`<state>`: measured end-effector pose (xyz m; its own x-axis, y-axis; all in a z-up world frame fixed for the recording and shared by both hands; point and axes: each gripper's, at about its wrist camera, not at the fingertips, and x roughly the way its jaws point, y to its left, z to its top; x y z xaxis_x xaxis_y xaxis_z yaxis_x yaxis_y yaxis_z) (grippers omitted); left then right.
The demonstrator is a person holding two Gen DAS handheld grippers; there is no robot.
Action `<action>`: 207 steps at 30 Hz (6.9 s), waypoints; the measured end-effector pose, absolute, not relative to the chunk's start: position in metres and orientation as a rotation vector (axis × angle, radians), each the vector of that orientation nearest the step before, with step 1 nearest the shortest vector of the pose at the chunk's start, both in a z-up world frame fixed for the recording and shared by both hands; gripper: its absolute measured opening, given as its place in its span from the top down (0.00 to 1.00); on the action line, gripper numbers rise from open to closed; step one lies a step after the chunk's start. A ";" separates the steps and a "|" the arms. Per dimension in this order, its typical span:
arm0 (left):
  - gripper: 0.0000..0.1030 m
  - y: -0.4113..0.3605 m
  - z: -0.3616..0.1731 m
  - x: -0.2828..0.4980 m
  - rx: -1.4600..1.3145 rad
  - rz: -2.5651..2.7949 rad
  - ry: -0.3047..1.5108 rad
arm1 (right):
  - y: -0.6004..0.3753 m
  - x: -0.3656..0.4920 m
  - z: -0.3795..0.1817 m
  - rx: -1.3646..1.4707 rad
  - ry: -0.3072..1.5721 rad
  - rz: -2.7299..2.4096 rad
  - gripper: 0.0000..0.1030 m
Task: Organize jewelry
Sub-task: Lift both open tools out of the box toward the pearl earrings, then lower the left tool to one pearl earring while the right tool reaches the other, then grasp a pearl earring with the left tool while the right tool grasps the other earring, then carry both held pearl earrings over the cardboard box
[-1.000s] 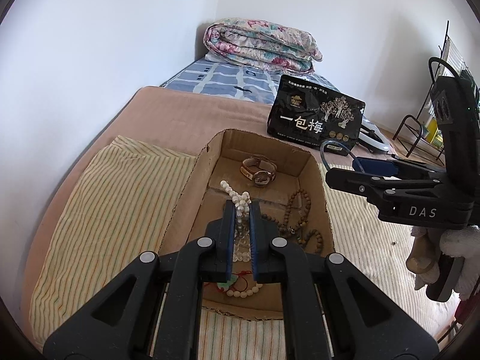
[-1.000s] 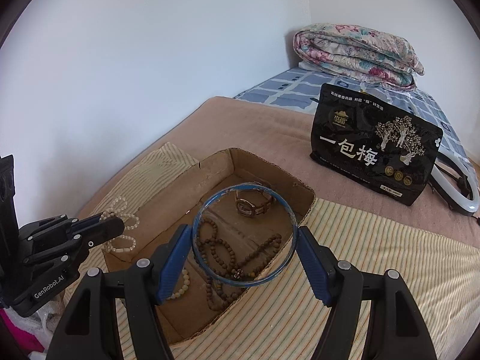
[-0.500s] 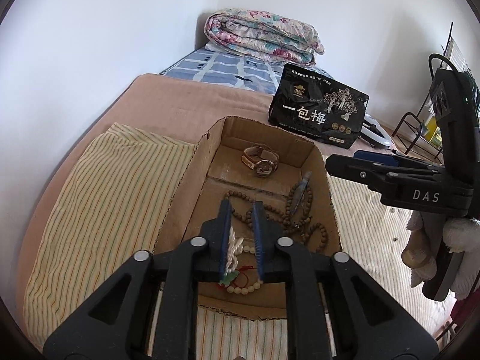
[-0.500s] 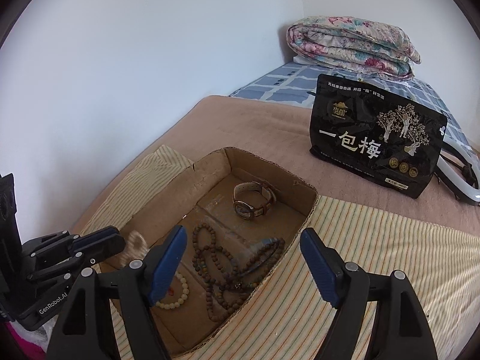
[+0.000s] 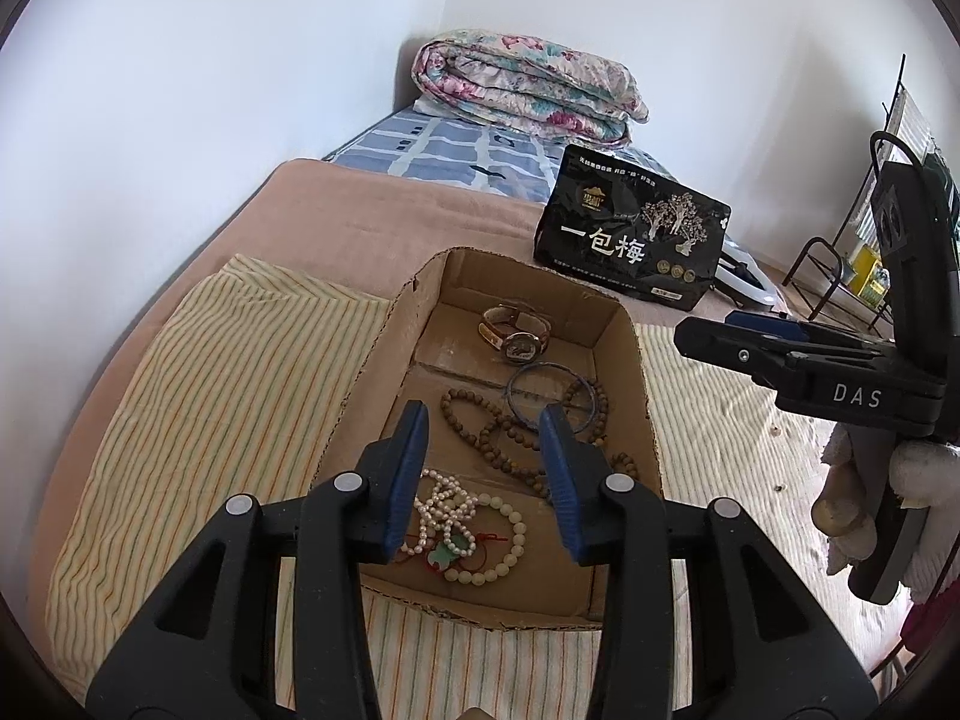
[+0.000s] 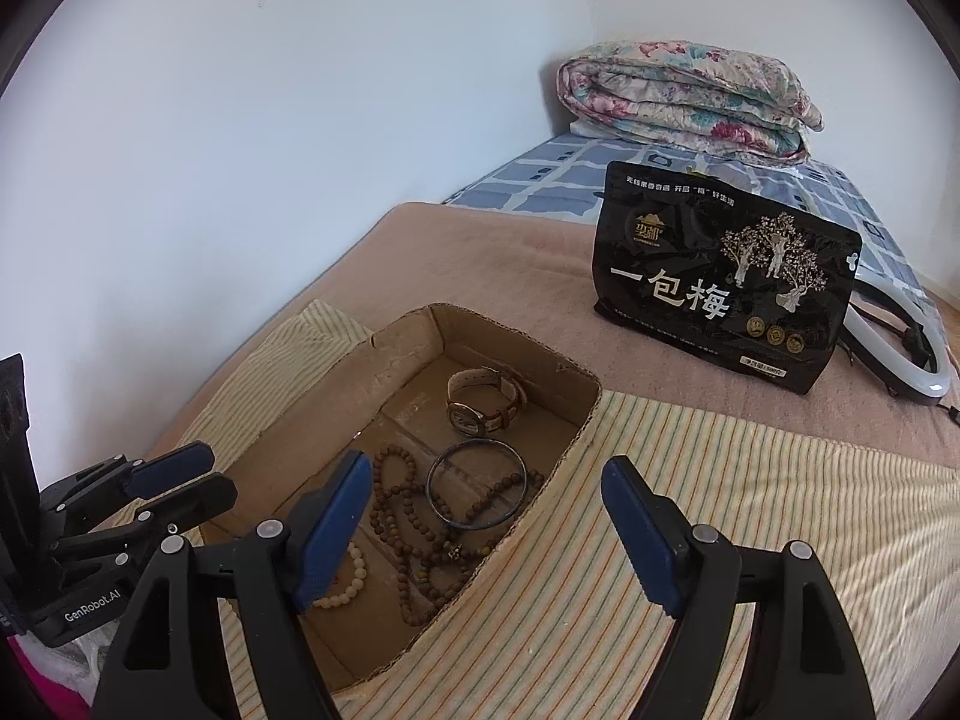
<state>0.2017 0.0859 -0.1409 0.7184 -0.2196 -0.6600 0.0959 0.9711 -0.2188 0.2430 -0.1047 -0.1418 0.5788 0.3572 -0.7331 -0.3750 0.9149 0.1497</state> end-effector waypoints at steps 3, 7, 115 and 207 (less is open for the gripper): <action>0.63 0.081 -0.136 0.199 -0.167 -0.183 0.743 | -0.111 0.238 -0.137 -0.030 0.843 0.413 0.21; 0.63 0.072 -0.130 0.195 -0.159 -0.199 0.730 | -0.125 0.230 -0.128 -0.046 0.817 0.382 0.11; 0.95 -0.215 -0.234 0.202 0.132 -0.647 0.930 | -0.338 0.222 -0.250 -0.038 0.995 0.205 0.94; 0.84 0.031 -0.122 0.198 -0.012 -0.245 0.688 | -0.142 0.190 -0.120 -0.093 0.804 0.452 0.94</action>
